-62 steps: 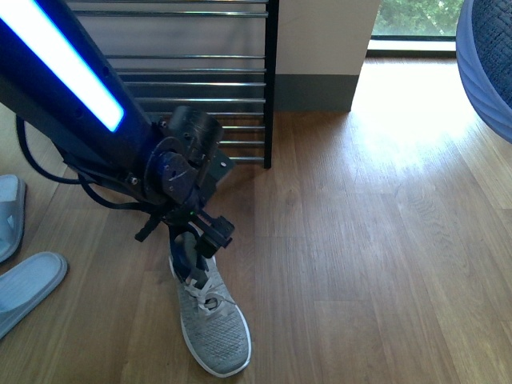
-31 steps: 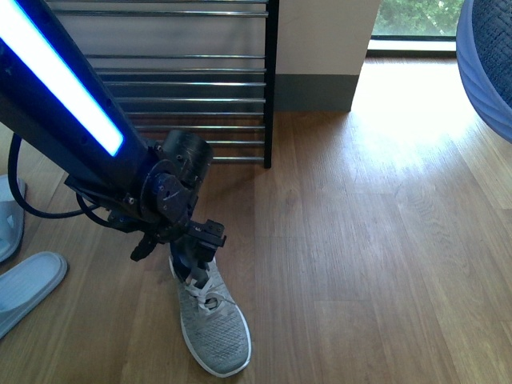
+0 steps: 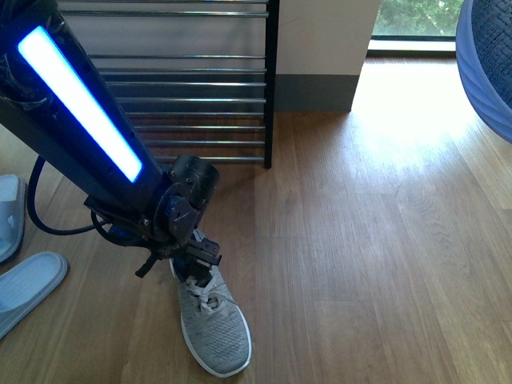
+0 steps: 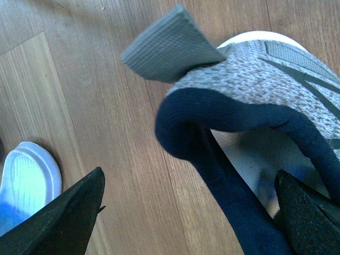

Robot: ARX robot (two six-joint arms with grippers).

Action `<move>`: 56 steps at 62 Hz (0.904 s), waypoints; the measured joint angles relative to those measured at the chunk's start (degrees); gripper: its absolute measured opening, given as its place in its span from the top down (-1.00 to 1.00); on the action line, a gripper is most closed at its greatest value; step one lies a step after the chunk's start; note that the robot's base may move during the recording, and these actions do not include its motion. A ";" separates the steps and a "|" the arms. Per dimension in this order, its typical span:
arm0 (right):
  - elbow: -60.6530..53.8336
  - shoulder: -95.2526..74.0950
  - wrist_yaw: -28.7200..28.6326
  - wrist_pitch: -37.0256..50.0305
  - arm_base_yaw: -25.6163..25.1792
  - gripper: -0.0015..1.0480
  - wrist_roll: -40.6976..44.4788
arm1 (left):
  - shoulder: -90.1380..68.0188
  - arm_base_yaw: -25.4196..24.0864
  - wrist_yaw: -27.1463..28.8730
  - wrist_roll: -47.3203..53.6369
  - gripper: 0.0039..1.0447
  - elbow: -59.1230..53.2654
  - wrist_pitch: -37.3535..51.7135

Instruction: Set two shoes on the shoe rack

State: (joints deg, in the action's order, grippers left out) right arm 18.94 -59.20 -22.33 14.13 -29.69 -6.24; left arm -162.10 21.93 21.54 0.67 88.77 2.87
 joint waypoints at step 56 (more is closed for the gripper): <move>0.00 0.00 0.00 0.00 0.00 0.97 0.00 | 1.88 0.79 -1.81 22.49 0.97 -4.66 9.90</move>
State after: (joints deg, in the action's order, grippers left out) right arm 18.94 -59.20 -22.33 14.13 -29.69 -6.24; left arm -160.22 22.72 19.73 23.16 84.12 12.78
